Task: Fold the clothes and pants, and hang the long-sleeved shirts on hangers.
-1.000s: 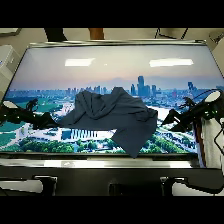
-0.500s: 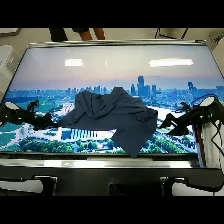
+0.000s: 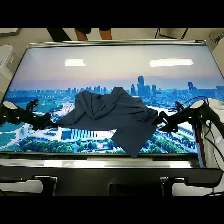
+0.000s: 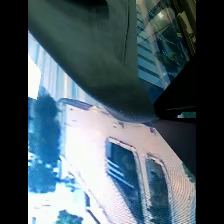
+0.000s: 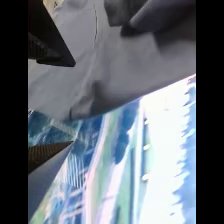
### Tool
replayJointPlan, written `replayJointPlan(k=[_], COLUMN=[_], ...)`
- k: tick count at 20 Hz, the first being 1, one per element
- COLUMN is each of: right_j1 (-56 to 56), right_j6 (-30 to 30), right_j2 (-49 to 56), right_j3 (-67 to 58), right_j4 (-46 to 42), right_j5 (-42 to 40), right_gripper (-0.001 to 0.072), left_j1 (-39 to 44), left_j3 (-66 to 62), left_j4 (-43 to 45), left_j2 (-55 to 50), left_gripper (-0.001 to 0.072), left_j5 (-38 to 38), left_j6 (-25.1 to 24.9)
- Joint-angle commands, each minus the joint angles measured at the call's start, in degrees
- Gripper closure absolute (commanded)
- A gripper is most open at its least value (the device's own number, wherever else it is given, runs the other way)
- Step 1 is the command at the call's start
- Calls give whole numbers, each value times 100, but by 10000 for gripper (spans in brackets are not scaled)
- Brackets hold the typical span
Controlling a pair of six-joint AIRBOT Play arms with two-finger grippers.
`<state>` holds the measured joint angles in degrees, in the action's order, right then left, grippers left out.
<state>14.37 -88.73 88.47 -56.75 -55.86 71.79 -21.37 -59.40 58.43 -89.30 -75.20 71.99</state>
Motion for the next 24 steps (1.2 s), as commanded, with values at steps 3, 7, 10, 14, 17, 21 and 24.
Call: replayJointPlan(k=[3, 7, 10, 14, 17, 21, 24], right_j1=[-476, -444, -225, 245, 262, 262, 262], right_j6=[-286, 168, 302, 442, 435, 391, 391], right_j2=[111, -205, -1054, -2382, -3418, -4284, -4492], right_j3=[9, -603, -2236, -5086, -5851, -5847, -5847], right_j4=[-22, -39, -52, -656, -1440, -1943, -1982], right_j5=[-461, 398, 402, -750, -1060, -831, -1180], right_gripper=[573, 671, 670, 669, 669, 670, 670], left_j1=[2, 2, -105, -538, -776, -772, -772], left_j3=[0, -413, -1930, -5095, -6172, -5615, -5611], left_j4=[-2, -446, -1587, -2173, -2031, -2026, -2028], left_j2=[83, 378, 1174, 2127, 2850, 3991, 4284], left_gripper=[687, 688, 688, 688, 688, 688, 688], left_j5=[-87, -149, 282, 1283, 1443, 2033, 2238], left_j6=[-2, -166, -197, -195, 188, 367, 374])
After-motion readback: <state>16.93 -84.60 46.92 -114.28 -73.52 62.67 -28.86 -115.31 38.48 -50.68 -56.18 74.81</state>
